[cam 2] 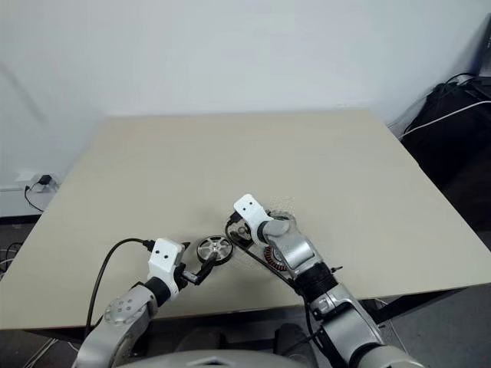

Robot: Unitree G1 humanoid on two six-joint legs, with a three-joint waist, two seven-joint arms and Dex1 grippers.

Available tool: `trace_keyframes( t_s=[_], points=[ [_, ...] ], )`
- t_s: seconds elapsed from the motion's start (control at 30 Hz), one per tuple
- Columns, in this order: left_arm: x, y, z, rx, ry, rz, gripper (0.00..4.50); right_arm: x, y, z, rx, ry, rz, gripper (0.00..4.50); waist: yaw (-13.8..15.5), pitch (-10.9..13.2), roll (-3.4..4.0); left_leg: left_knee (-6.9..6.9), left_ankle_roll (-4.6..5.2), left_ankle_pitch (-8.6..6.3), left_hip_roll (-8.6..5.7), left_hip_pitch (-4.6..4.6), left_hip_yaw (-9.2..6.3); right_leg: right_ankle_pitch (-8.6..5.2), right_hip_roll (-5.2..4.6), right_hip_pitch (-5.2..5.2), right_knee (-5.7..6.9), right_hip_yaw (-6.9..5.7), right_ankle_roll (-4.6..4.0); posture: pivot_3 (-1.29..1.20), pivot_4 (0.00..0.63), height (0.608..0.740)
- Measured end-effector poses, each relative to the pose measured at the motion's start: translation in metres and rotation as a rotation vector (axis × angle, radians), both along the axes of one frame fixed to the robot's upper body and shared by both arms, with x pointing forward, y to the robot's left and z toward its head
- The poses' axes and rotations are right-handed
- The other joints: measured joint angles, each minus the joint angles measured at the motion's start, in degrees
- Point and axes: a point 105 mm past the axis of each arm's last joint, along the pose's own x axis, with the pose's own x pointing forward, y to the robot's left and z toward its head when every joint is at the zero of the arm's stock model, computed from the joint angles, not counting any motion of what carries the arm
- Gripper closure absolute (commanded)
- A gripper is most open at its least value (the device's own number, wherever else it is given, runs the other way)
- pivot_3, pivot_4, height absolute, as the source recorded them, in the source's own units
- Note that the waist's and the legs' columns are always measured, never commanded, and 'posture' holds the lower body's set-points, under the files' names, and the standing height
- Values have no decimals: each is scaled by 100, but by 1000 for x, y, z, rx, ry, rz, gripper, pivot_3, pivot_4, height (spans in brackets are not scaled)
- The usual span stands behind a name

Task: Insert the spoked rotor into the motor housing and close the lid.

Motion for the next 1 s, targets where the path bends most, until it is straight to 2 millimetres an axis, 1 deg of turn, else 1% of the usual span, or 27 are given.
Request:
trace_keyframes(
  t_s=[0.2,0.7,0.8,0.87,0.9,1.0],
  points=[
    [-1,0,-1,-1,2,1,18,0,-2,-6,-16,12,3,0,-26,0,2,0,0,0,0,0,1,1,1,-3,2,3,0,0,0,740],
    [-1,0,0,-1,-1,1,18,-2,-2,-6,-8,22,26,0,-36,-1,4,0,0,0,0,0,3,2,2,-4,3,8,2,0,0,740],
    [0,0,0,-1,-1,1,0,-3,-1,-7,1,41,21,614,-36,-2,5,0,0,0,0,0,3,2,3,-4,3,9,2,0,0,740],
    [0,0,0,-1,-2,1,0,-5,0,-8,9,54,28,1295,-36,-2,5,0,0,0,0,0,3,2,3,-4,3,9,2,0,0,740],
    [0,0,0,-1,-2,1,0,-5,1,-8,9,60,28,1557,-36,-2,5,0,0,0,0,0,4,2,3,-4,3,10,2,0,0,740],
    [0,0,0,-1,-3,1,0,-6,3,-8,13,68,31,1557,-36,-3,6,1,0,0,-1,1,5,4,4,-4,3,12,5,0,0,740]
  ],
)
